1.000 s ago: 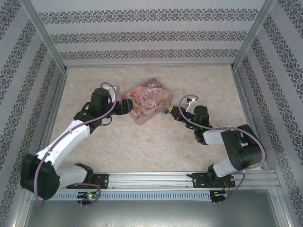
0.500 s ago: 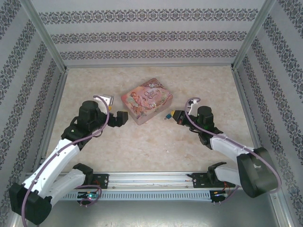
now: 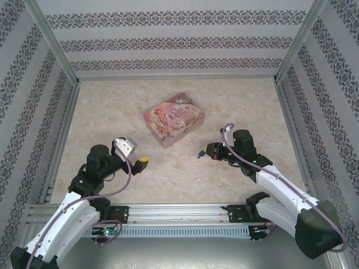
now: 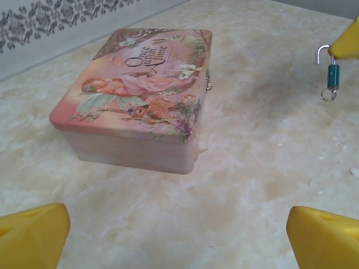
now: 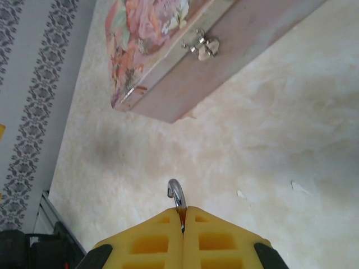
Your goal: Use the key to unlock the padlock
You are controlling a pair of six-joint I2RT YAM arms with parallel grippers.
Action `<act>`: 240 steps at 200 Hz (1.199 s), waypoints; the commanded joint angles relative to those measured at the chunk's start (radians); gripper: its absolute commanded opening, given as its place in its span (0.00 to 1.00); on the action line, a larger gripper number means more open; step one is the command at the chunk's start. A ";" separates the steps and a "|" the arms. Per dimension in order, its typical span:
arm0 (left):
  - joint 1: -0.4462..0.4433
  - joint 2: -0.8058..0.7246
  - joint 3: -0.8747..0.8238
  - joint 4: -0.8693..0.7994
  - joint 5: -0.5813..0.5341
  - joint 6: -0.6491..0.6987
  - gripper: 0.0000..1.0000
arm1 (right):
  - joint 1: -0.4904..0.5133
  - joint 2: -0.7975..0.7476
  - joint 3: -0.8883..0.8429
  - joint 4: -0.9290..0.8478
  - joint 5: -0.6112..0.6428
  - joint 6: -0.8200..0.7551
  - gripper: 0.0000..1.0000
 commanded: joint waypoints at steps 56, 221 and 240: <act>0.008 -0.088 -0.159 0.237 0.033 0.100 0.99 | 0.063 0.045 0.114 -0.323 -0.052 -0.113 0.00; 0.009 -0.086 -0.169 0.170 0.028 0.204 0.99 | 0.200 0.369 0.294 -0.450 -0.007 -0.240 0.00; 0.009 -0.086 -0.169 0.170 0.023 0.207 0.99 | 0.209 0.406 0.318 -0.464 -0.002 -0.260 0.00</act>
